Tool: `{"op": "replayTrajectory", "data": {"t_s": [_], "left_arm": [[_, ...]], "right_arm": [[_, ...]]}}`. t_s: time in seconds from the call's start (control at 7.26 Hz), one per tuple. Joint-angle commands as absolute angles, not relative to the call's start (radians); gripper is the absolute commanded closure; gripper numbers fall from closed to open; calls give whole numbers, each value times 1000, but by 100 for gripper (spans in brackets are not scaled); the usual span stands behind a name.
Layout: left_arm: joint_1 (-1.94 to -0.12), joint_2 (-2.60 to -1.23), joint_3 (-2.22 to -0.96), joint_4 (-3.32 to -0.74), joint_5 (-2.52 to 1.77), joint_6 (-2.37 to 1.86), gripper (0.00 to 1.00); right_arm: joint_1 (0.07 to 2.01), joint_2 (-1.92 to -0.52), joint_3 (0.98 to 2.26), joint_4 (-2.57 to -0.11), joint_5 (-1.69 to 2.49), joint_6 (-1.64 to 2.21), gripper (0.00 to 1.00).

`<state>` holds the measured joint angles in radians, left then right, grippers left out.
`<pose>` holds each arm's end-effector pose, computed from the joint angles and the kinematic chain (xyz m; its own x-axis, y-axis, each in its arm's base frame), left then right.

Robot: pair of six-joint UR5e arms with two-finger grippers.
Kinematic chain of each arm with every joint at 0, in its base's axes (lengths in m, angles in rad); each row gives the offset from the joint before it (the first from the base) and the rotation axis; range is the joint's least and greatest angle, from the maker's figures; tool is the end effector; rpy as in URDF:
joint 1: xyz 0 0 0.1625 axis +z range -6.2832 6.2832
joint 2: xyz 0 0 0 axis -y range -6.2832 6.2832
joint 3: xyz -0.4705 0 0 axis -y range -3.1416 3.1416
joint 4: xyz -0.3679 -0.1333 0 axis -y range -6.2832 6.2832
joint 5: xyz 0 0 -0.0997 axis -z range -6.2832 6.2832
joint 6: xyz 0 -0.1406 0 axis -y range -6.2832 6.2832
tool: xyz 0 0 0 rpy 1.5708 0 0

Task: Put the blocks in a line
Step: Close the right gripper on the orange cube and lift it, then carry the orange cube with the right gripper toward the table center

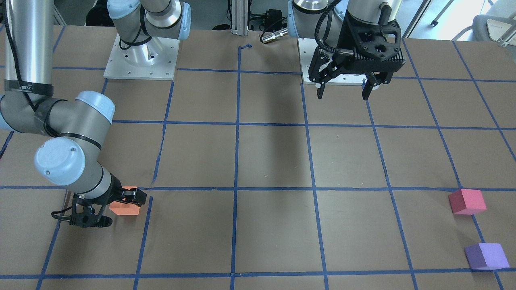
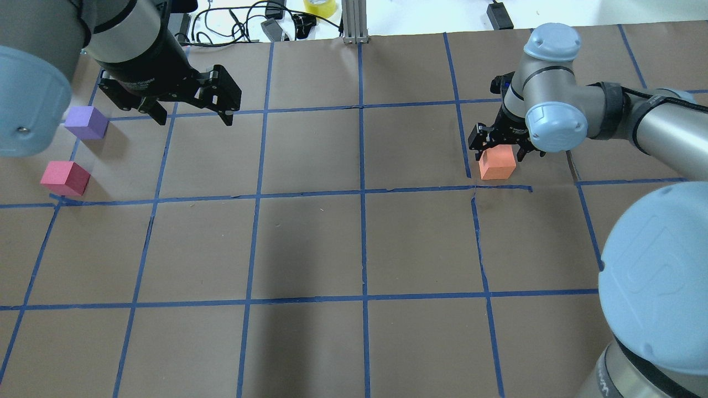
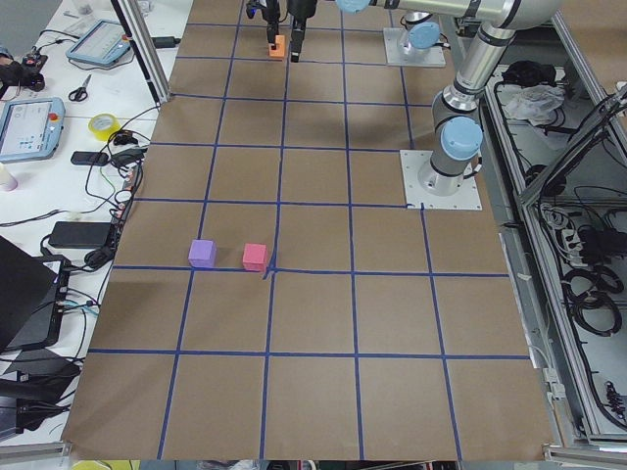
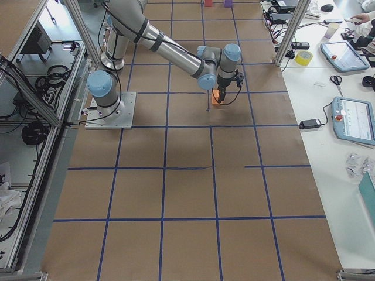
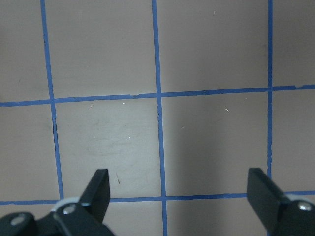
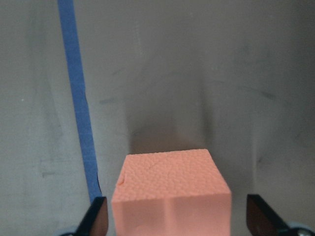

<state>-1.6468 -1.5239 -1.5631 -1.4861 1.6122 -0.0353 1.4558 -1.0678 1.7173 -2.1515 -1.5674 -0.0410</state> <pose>-0.1623 -0.4525 0.5273 -0.9987 0.0352 -0.0361 0.0400 0.9893 -0.1402 0.0629 -0.6209 0.2051 -0.9972 0.0743 -0.0062 0.0737 0.9949 0.0685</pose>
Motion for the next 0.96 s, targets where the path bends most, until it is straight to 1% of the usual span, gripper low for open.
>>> {"op": "replayTrajectory", "data": {"t_s": [0.0, 0.14, 0.28, 0.55, 0.83], "left_arm": [[-1646, -1522, -1563, -1485, 1614, -34, 0], [-1644, -1522, -1563, -1485, 1614, -35, 0], [-1644, -1522, -1563, -1485, 1612, -34, 0], [-1646, -1522, -1563, -1485, 1612, -34, 0], [-1646, -1522, -1563, -1485, 1612, -35, 0]], "right_arm": [[1456, -1045, 1720, -2213, -1571, -42, 11], [1456, -1048, 1718, -2210, -1556, -37, 89], [1456, -1057, 1715, -2206, -1546, -37, 100], [1506, -1075, 1639, -2139, -1542, -17, 100], [1647, -1091, 1582, -2129, -1526, 227, 100]]}}
